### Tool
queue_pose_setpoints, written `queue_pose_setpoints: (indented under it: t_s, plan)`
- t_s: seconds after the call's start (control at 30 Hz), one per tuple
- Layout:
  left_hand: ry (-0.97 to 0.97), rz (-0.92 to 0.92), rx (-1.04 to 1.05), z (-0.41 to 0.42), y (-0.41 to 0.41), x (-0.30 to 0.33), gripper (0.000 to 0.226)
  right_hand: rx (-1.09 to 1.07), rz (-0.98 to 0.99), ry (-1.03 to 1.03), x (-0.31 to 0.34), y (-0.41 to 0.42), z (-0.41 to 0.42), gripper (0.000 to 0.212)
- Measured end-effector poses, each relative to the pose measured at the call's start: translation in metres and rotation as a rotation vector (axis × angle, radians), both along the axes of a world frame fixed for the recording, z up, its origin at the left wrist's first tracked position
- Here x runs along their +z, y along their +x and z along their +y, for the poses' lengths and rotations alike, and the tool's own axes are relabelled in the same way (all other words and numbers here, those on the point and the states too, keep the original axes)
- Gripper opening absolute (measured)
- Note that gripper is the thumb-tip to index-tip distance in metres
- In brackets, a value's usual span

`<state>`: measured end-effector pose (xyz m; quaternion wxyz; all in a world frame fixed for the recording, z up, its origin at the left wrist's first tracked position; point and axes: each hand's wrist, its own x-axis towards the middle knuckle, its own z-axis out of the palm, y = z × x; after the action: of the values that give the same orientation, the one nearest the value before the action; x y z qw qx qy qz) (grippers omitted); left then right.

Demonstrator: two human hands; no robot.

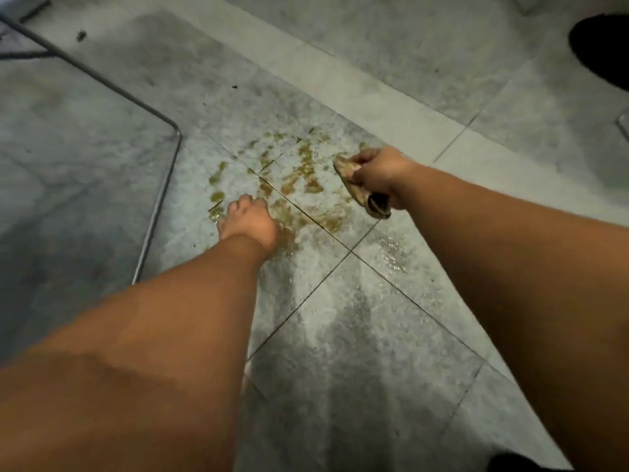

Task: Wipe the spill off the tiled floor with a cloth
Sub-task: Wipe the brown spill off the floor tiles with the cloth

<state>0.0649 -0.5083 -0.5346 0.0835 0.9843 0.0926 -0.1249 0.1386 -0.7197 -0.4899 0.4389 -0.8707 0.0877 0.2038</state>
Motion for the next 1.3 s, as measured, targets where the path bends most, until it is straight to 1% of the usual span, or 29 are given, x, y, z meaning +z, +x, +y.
queue_pose_setpoints:
  t_s: [0.07,0.1,0.17,0.2,0.3,0.37,0.4,0.5,0.57,0.63,0.73,0.8,0.83,0.93,1.03,1.13,1.23,1.3]
  plan:
    - [-0.007,-0.009,-0.028,0.016,0.006,-0.001,0.047,-0.070,-0.046,0.115,-0.022,-0.012,0.008,0.032]
    - [-0.015,-0.038,-0.012,0.022,0.007,-0.002,0.047,-0.083,-0.093,0.110,-0.035,-0.018,0.009,0.032]
    - [-0.015,-0.089,0.071,0.025,-0.007,-0.010,0.046,-0.088,-0.181,0.027,-0.071,-0.038,0.011,0.031]
    - [-0.023,-0.097,0.107,0.020,-0.018,-0.017,0.048,-0.062,-0.214,-0.060,-0.091,-0.054,0.011,0.032]
    - [-0.067,-0.071,0.148,-0.006,-0.060,-0.054,0.058,0.131,-0.282,-0.263,-0.148,-0.119,0.026,0.045]
    - [-0.091,-0.038,0.151,-0.020,-0.082,-0.079,0.062,0.275,-0.389,-0.339,-0.164,-0.157,0.041,0.058]
    - [-0.098,-0.020,0.150,-0.024,-0.089,-0.089,0.063,0.317,-0.443,-0.349,-0.169,-0.161,0.043,0.062]
    - [-0.100,0.012,0.167,-0.023,-0.093,-0.109,0.062,0.435,-0.487,-0.345,-0.176,-0.129,0.033,0.062]
    - [-0.099,-0.006,0.167,-0.021,-0.087,-0.114,0.063,0.493,-0.542,-0.392,-0.179,-0.093,0.020,0.063]
    - [-0.114,-0.014,0.159,-0.021,-0.082,-0.117,0.064,0.448,-0.582,-0.459,-0.181,-0.058,0.008,0.063]
    - [-0.118,-0.006,0.123,-0.026,-0.080,-0.125,0.066,0.314,-0.519,-0.463,-0.183,-0.028,0.002,0.052]
    - [-0.112,0.000,0.103,-0.026,-0.083,-0.131,0.067,0.265,-0.505,-0.450,-0.184,-0.040,0.009,0.052]
    - [-0.107,-0.014,0.094,-0.024,-0.083,-0.134,0.067,0.280,-0.527,-0.429,-0.185,-0.052,0.013,0.053]
    - [-0.073,-0.088,0.063,-0.011,-0.085,-0.141,0.068,0.427,-0.577,-0.340,-0.185,-0.091,0.022,0.061]
    - [-0.050,-0.102,0.070,0.006,-0.084,-0.145,0.072,0.533,-0.619,-0.304,-0.185,-0.090,0.017,0.066]
    - [-0.032,-0.103,0.091,0.016,-0.083,-0.145,0.071,0.522,-0.622,-0.349,-0.190,-0.045,0.017,0.060]
    - [-0.049,-0.110,0.125,0.018,-0.084,-0.148,0.073,0.388,-0.574,-0.372,-0.194,-0.002,0.032,0.041]
    - [-0.058,-0.119,0.139,0.018,-0.084,-0.151,0.074,0.331,-0.573,-0.381,-0.193,0.000,0.044,0.036]
